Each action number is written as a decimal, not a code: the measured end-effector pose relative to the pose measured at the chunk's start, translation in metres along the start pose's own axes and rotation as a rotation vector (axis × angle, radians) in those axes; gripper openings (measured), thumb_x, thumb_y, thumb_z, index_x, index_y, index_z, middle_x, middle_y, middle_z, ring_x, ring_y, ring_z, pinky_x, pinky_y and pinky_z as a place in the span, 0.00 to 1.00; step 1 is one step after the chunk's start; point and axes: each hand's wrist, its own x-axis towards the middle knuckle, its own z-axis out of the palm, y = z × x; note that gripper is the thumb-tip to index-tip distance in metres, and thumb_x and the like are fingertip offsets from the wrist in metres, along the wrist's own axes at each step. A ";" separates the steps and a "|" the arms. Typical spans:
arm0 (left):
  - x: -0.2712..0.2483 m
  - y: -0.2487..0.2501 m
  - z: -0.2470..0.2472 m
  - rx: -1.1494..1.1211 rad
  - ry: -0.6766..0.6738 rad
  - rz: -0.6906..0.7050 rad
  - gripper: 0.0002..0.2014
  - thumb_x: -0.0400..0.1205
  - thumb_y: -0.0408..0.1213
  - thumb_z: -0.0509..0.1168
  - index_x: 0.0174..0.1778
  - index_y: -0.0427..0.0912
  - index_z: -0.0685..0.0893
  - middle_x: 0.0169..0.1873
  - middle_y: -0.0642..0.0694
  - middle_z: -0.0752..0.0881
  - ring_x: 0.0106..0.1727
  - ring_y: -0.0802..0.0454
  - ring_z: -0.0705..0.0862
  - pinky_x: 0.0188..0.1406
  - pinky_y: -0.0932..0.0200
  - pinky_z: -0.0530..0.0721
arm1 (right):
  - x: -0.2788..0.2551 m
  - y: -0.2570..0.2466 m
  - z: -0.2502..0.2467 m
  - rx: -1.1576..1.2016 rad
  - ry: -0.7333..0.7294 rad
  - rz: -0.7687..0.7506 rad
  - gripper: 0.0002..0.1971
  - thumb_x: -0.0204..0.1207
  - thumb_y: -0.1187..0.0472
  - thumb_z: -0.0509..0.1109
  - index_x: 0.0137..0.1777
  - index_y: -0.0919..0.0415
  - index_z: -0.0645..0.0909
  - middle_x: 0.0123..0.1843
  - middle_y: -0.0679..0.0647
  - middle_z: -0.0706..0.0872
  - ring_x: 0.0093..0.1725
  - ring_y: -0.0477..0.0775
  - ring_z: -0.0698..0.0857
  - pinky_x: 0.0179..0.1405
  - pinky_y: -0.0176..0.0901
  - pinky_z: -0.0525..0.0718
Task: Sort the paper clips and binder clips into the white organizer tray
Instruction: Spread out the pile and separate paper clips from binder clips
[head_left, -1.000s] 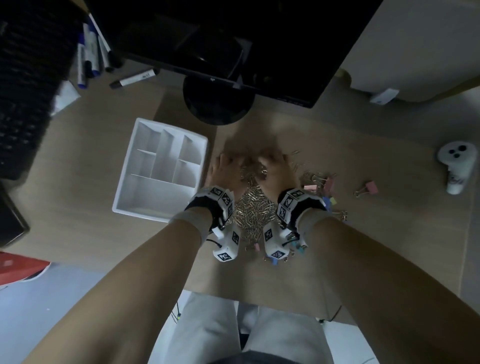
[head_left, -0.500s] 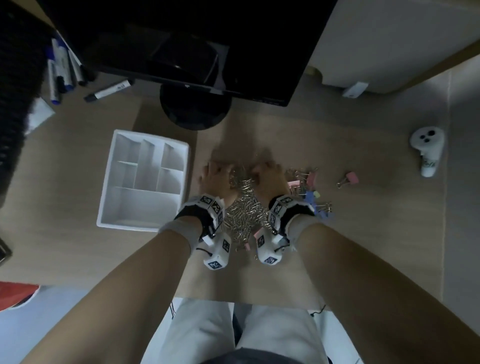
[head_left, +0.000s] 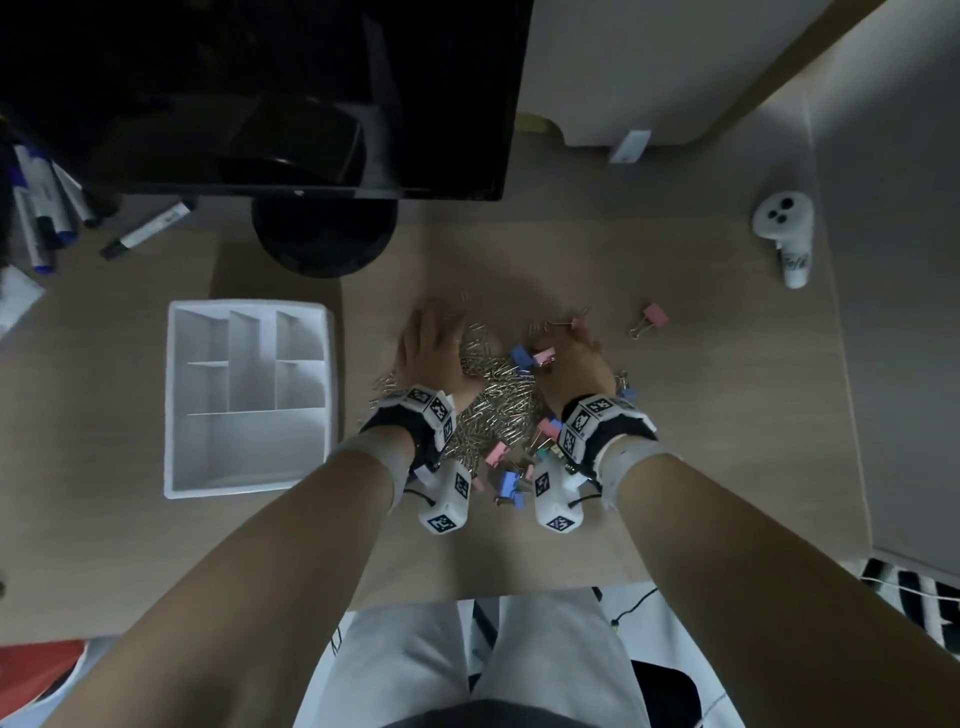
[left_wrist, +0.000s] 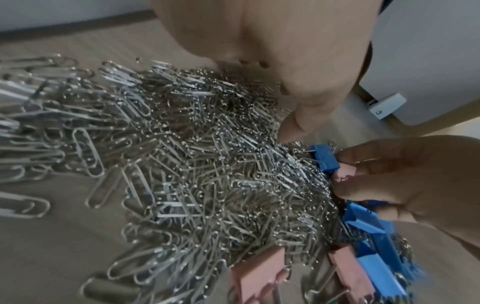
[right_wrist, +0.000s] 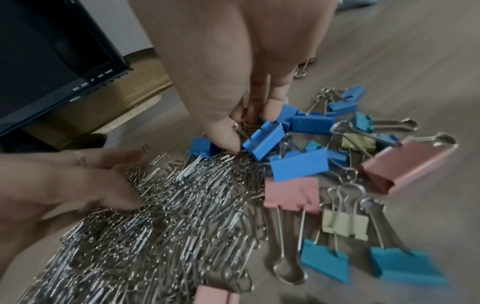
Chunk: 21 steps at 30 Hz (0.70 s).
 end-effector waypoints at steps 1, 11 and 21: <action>0.001 -0.001 0.002 0.014 -0.017 0.004 0.46 0.69 0.49 0.76 0.81 0.56 0.60 0.84 0.45 0.48 0.84 0.39 0.46 0.82 0.41 0.54 | 0.000 -0.001 0.000 0.017 0.019 -0.004 0.11 0.76 0.56 0.77 0.55 0.40 0.84 0.71 0.50 0.76 0.61 0.58 0.83 0.50 0.53 0.90; 0.000 0.014 0.006 0.103 0.015 0.115 0.41 0.67 0.54 0.76 0.76 0.55 0.68 0.80 0.46 0.58 0.82 0.39 0.53 0.80 0.37 0.53 | 0.000 0.003 -0.007 0.046 -0.006 -0.051 0.10 0.76 0.55 0.76 0.56 0.49 0.87 0.67 0.55 0.83 0.49 0.59 0.89 0.47 0.53 0.91; 0.006 0.021 0.014 0.151 0.061 0.095 0.16 0.66 0.51 0.77 0.47 0.52 0.87 0.66 0.48 0.73 0.73 0.42 0.67 0.74 0.39 0.66 | 0.003 -0.004 -0.004 -0.029 -0.060 -0.018 0.20 0.72 0.39 0.76 0.59 0.43 0.77 0.48 0.50 0.89 0.47 0.59 0.89 0.47 0.54 0.90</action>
